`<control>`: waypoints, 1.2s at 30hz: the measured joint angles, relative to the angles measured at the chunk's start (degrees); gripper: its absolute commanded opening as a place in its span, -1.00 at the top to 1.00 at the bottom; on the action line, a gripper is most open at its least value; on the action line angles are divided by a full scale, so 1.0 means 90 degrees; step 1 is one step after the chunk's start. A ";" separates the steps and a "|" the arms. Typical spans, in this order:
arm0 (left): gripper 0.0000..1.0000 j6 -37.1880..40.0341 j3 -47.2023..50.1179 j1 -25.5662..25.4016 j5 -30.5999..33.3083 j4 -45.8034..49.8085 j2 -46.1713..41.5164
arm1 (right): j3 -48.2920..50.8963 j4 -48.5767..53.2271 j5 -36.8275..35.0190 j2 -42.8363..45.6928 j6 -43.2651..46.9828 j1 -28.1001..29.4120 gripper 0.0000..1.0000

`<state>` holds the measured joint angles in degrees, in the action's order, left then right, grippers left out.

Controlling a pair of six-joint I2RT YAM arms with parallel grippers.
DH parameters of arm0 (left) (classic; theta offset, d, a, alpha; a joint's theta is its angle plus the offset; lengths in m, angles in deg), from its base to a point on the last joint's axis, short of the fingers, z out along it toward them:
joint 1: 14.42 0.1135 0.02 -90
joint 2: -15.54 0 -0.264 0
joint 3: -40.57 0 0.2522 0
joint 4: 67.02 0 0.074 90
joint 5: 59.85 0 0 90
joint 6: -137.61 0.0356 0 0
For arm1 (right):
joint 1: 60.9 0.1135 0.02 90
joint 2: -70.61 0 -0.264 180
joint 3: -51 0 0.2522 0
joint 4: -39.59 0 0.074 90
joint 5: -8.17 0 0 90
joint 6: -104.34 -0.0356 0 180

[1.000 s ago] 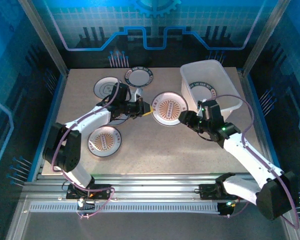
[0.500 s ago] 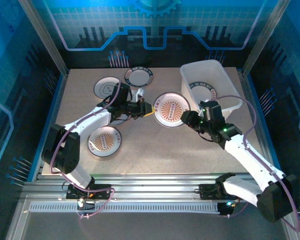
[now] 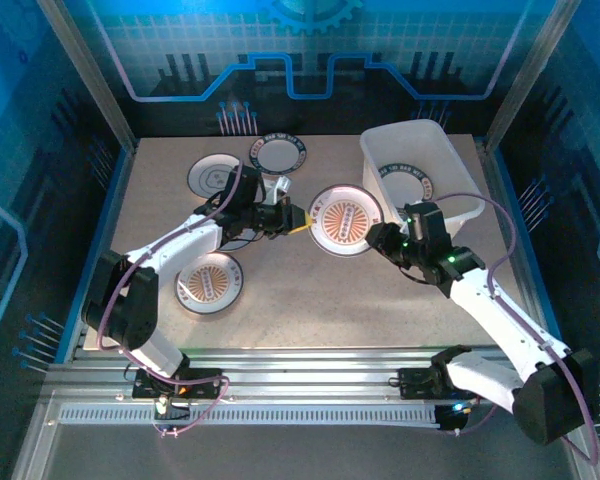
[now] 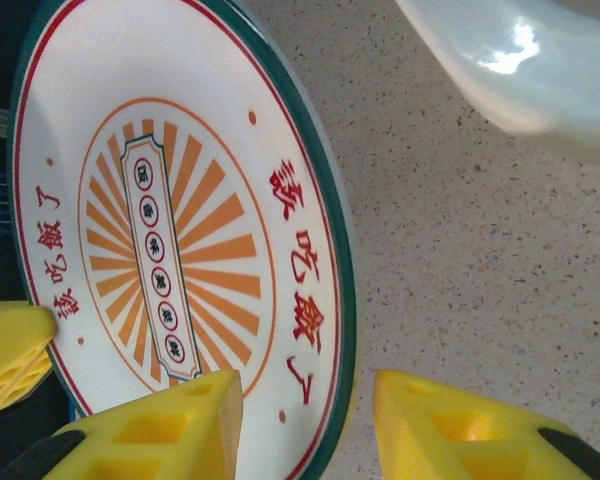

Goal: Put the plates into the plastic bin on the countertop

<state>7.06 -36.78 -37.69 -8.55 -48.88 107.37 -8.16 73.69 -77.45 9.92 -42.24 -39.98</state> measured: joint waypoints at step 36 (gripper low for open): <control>0.08 0.0090 -0.0869 -0.0017 -0.0272 0.0532 -0.0019 | 0.0255 -0.0940 -0.0461 0.0954 -0.0415 -0.0041 1.00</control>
<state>7.87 -44.61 -37.84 -11.00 -44.09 107.19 -5.87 65.23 -81.60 18.51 -45.97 -40.35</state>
